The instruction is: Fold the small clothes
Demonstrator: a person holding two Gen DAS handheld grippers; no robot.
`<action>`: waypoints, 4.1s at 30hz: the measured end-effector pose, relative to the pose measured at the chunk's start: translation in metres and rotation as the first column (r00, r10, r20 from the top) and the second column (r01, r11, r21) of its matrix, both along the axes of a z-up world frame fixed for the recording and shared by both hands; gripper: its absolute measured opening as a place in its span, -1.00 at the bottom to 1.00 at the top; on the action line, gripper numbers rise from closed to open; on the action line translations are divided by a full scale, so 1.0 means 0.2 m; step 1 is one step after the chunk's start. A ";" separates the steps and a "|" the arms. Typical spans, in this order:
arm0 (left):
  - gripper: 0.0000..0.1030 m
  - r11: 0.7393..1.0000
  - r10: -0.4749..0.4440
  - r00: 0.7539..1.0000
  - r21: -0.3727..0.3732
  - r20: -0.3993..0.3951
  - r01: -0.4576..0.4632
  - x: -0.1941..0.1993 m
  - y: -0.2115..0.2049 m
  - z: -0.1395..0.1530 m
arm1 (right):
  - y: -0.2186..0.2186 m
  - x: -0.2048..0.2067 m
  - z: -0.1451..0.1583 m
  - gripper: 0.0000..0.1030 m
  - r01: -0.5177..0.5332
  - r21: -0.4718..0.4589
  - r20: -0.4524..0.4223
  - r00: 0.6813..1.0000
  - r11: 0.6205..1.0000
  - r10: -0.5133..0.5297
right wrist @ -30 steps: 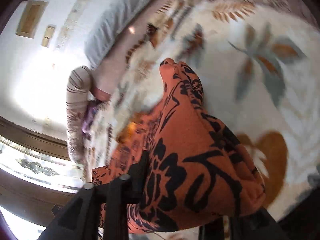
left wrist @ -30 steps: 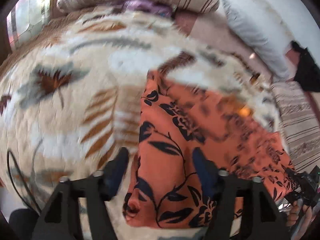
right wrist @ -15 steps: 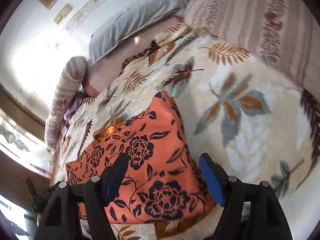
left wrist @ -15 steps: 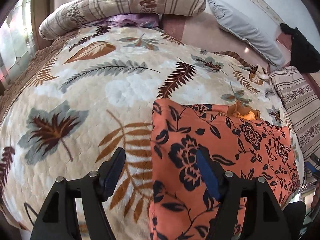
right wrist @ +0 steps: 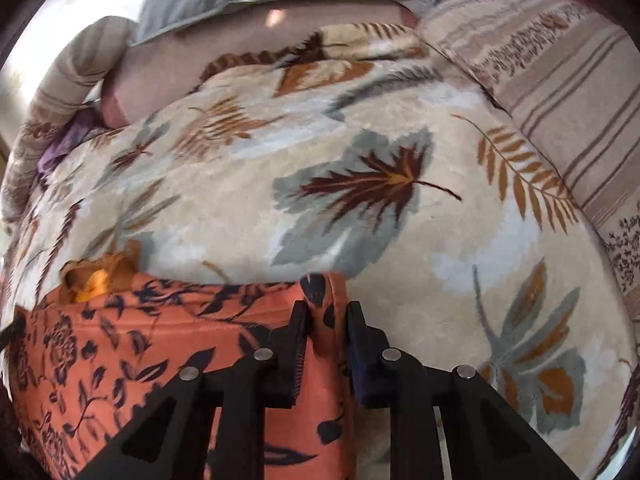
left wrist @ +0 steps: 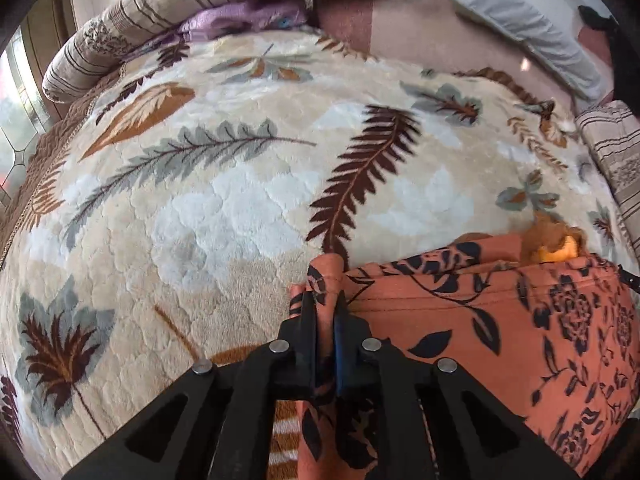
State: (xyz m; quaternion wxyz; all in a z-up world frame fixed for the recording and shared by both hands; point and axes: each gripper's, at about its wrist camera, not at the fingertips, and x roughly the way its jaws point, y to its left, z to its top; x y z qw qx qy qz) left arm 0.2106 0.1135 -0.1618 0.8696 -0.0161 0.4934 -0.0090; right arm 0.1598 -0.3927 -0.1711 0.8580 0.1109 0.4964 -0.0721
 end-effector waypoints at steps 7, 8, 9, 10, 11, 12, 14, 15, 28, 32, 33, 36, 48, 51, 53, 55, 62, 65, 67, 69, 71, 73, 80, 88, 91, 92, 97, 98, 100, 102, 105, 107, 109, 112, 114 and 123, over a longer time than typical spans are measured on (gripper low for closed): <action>0.20 0.999 0.041 0.999 -0.013 0.030 -0.041 -0.12 0.06 0.17 | -0.07 -0.14 0.16 0.40 0.101 0.069 0.060 0.993 0.993 -0.105; 0.20 0.999 0.039 0.998 -0.027 0.058 -0.038 -0.19 0.07 0.21 | -0.05 -0.21 0.22 0.40 0.098 0.084 0.088 0.991 0.992 -0.105; 0.20 0.999 0.032 0.997 -0.037 0.075 -0.029 -0.25 0.08 0.25 | -0.03 -0.28 0.27 0.40 0.090 0.107 0.114 0.988 0.990 -0.103; 0.21 0.999 0.024 0.996 -0.049 0.091 -0.019 -0.33 0.08 0.29 | 0.00 -0.36 0.32 0.40 0.073 0.141 0.140 0.986 0.987 -0.093; 0.21 0.998 0.015 0.994 -0.059 0.105 -0.009 -0.40 0.07 0.32 | 0.04 -0.45 0.36 0.42 0.045 0.186 0.159 0.984 0.982 -0.076; 0.23 0.997 0.001 0.993 -0.071 0.120 0.008 -0.48 0.06 0.34 | 0.09 -0.52 0.38 0.43 0.005 0.240 0.162 0.986 0.971 -0.046; 0.33 0.996 -0.020 0.991 -0.086 0.135 0.032 -0.63 0.03 0.35 | 0.18 -0.65 0.37 0.45 -0.104 0.362 0.170 0.985 0.926 0.044; 0.37 0.995 -0.031 0.991 -0.089 0.127 0.042 -0.69 0.01 0.32 | 0.22 -0.70 0.34 0.53 -0.147 0.428 0.183 0.980 0.892 0.074; 0.50 0.996 0.046 0.998 0.085 -0.043 -0.043 -0.84 0.04 0.02 | 0.12 -0.90 0.09 0.66 0.013 0.493 0.091 0.994 0.870 -0.066; 0.56 0.995 0.090 0.996 0.032 0.013 -0.091 -0.89 0.08 0.11 | 0.01 -0.97 0.07 0.59 0.147 0.596 0.041 0.976 0.789 -0.212; 0.56 0.995 0.098 0.994 0.032 0.056 -0.100 -0.91 0.08 0.16 | 0.02 -1.01 0.13 0.59 0.141 0.588 0.063 0.974 0.796 -0.219; 0.58 0.996 0.082 0.987 0.008 0.137 -0.084 -0.95 0.02 0.28 | 0.04 -1.13 0.20 0.61 0.115 0.625 0.108 0.967 0.773 -0.231; 0.60 0.997 -0.030 0.998 -0.066 0.059 0.034 -0.84 -0.40 0.15 | 0.17 -1.01 -0.19 0.64 0.271 0.810 -0.085 0.932 0.520 -0.353; 0.59 0.999 -0.040 0.999 -0.035 0.017 0.040 -0.83 -0.44 0.08 | 0.17 -0.96 -0.08 -0.72 0.225 0.710 0.010 0.944 0.667 -0.329; 0.59 0.998 -0.052 0.998 -0.026 0.030 0.053 -0.84 -0.45 0.11 | 0.17 -0.95 -0.04 -0.74 0.237 0.652 0.002 0.949 0.720 -0.315; 0.59 0.996 -0.058 0.995 -0.061 0.083 0.064 -0.87 -0.46 0.18 | 0.23 -0.97 0.07 -0.75 0.203 0.533 0.074 0.956 0.822 -0.283; 0.89 0.986 -0.127 0.992 0.111 -0.001 0.126 -0.77 -0.60 0.00 | 0.15 -1.06 -0.10 -0.21 0.277 0.590 -0.043 0.949 0.758 -0.314; 0.90 0.987 -0.121 0.993 0.112 0.009 0.119 -0.78 -0.59 0.01 | 0.08 -1.15 0.03 0.58 0.249 0.577 0.001 0.952 0.778 -0.306; 0.90 0.986 -0.133 0.991 0.105 0.024 0.130 -0.79 -0.58 0.00 | 0.00 -1.22 0.11 0.57 0.242 0.538 0.050 0.947 0.807 -0.318; 0.91 0.985 -0.137 0.990 0.107 0.040 0.132 -0.80 -0.58 -0.01 | -0.10 -1.24 0.16 0.59 0.246 0.547 0.090 0.933 0.800 -0.349; 0.92 0.985 -0.133 0.990 0.114 0.053 0.126 -0.82 -0.58 -0.01 | -0.17 -1.15 0.20 0.59 0.206 0.536 0.108 0.945 0.819 -0.308; 0.92 0.986 -0.132 0.990 0.114 0.057 0.125 -0.83 -0.57 -0.01 | -0.20 -0.98 0.23 0.59 0.121 0.543 0.133 0.965 0.831 -0.228; 0.92 0.984 -0.138 0.990 0.119 0.028 0.133 -0.80 -0.58 -0.01 | -0.19 -0.25 0.01 0.53 0.004 0.492 0.022 1.000 0.871 -0.017; 0.95 0.988 -0.098 0.995 0.121 -0.009 0.099 -0.77 -0.60 -0.01 | 0.00 -0.18 0.17 -0.69 -0.013 0.179 0.076 0.997 0.984 -0.001; 0.88 0.990 -0.090 0.996 0.106 -0.030 0.093 -0.77 -0.61 0.04 | -0.07 -0.16 0.01 -0.37 0.048 0.223 -0.067 0.997 0.974 -0.034; 0.78 0.992 -0.098 0.995 0.074 -0.002 0.098 -0.79 -0.60 0.10 | -0.09 -0.20 0.04 -0.03 0.064 0.226 -0.028 0.998 0.972 -0.059; 0.78 0.995 -0.063 0.968 -0.056 0.243 0.079 -1.04 -0.55 0.48 | -0.08 -0.50 0.33 0.51 0.074 0.195 0.128 0.987 0.978 -0.100; 0.78 0.994 -0.036 0.965 -0.087 0.261 0.061 -1.08 -0.52 0.50 | -0.05 -0.56 0.39 0.51 0.041 0.241 0.156 0.984 0.970 -0.081; 0.78 0.992 -0.001 0.971 -0.123 0.239 0.032 -1.12 -0.47 0.44 | 0.04 -0.67 0.45 0.55 -0.053 0.366 0.199 0.980 0.929 -0.022; 0.78 0.994 0.068 0.989 -0.098 0.132 -0.055 -1.08 -0.40 0.26 | 0.18 -0.73 0.44 0.57 -0.155 0.468 0.215 0.975 0.870 0.058; 0.79 0.972 0.168 0.979 -0.145 -0.113 -0.183 -1.03 -0.25 -0.09 | 0.33 -0.76 0.25 0.68 -0.188 0.553 0.170 0.979 0.812 0.111; 0.78 0.976 0.161 0.984 -0.136 -0.074 -0.170 -1.07 -0.27 0.00 | 0.33 -0.73 0.04 0.67 -0.057 0.529 0.025 0.998 0.847 0.052; 0.77 0.970 0.139 0.990 -0.201 -0.011 -0.138 -1.11 -0.26 0.11 | 0.31 -0.76 0.03 0.67 -0.035 0.567 0.066 0.998 0.823 -0.003; 0.79 0.968 0.190 0.974 -0.191 0.121 -0.165 -1.16 -0.21 0.23 | 0.32 -0.78 0.12 0.71 -0.068 0.560 0.124 0.992 0.826 -0.002; 0.79 0.963 0.217 0.975 -0.174 0.048 -0.206 -1.09 -0.13 0.13 | 0.30 -0.78 0.07 0.86 -0.029 0.506 0.097 0.995 0.862 -0.024; 0.78 0.969 0.240 0.971 -0.056 0.008 -0.239 -1.05 -0.08 0.03 | 0.21 -0.81 0.09 0.87 0.013 0.543 0.110 0.990 0.840 -0.086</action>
